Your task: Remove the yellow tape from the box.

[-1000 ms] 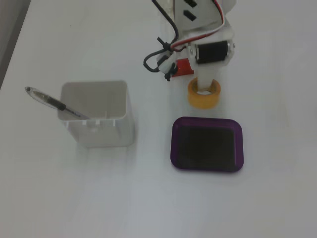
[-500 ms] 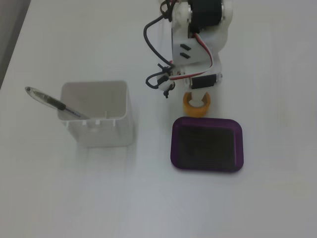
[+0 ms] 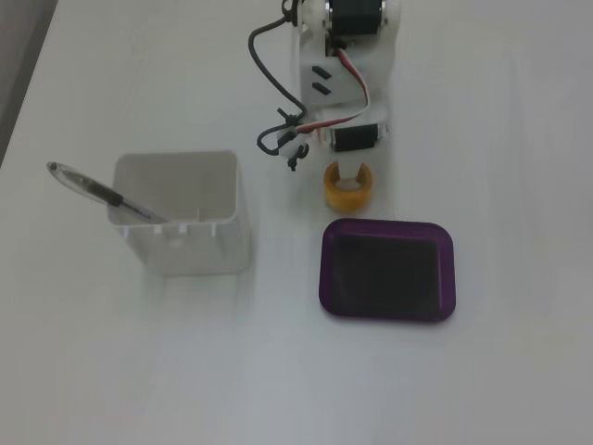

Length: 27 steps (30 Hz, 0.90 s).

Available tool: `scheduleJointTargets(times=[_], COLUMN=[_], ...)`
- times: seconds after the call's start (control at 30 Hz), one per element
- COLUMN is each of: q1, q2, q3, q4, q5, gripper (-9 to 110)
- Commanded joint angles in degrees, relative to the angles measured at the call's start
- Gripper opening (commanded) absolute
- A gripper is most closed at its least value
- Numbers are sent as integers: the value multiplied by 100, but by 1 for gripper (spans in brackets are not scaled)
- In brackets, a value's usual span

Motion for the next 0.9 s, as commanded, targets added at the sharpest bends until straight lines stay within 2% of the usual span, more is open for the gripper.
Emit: scheduleJointTargets(times=[0.0,0.23,0.47,0.87], q1=[0,0,-9,0], q2=[536,554,773,3894], q3=[352,510,176,264], q4=[-396,-554,9,668], q5=[-26,-9,26,79], gripper=[-1,0,13,13])
